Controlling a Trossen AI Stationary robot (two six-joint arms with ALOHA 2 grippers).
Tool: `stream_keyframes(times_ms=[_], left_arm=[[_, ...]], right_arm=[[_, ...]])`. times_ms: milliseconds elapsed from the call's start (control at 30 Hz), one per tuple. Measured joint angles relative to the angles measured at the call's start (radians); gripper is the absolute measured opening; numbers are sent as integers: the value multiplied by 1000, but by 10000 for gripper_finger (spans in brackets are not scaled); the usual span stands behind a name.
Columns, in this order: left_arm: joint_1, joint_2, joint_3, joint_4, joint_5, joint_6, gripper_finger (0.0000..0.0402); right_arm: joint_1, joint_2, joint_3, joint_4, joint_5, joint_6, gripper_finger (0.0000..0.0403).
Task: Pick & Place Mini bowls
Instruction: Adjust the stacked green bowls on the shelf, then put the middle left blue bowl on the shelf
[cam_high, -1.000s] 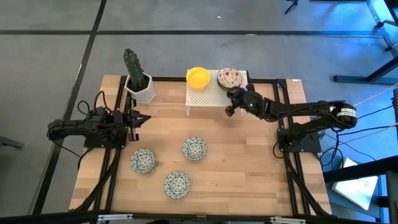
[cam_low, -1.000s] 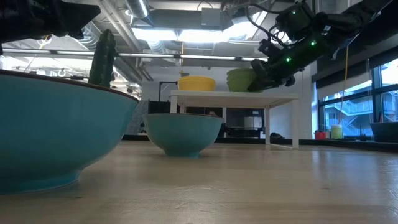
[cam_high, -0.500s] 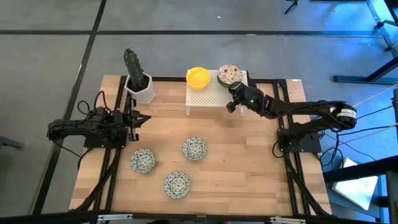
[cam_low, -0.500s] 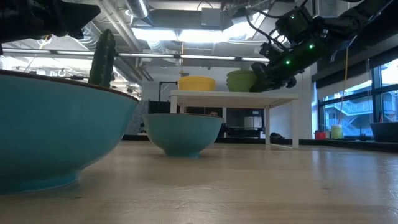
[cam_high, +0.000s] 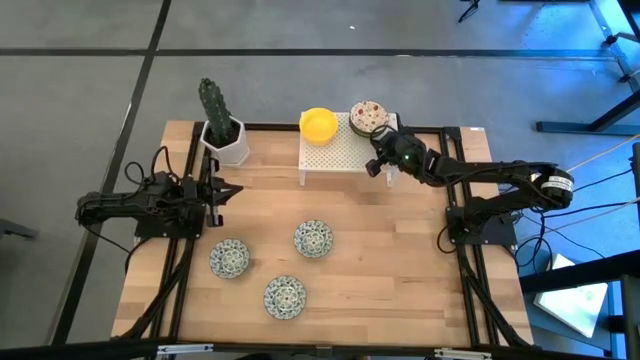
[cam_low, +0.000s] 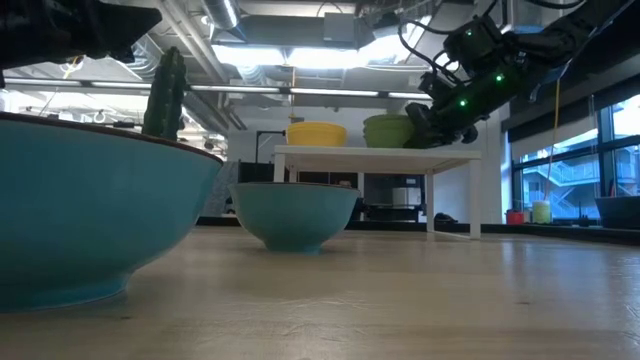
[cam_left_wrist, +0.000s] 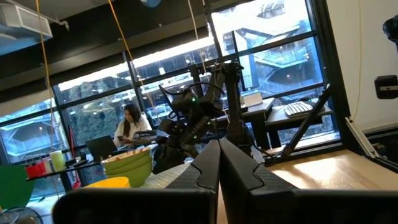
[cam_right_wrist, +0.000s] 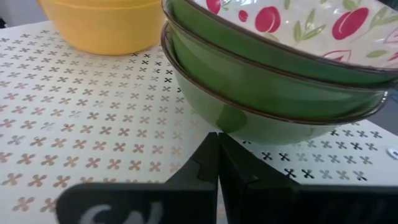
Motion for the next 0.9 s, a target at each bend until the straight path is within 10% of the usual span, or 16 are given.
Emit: stream_keyframes(times_ms=[900], left_arm=[[0, 0, 0, -12, 0, -20, 10]], right_arm=[[117, -10, 0, 0, -137, 40, 4]])
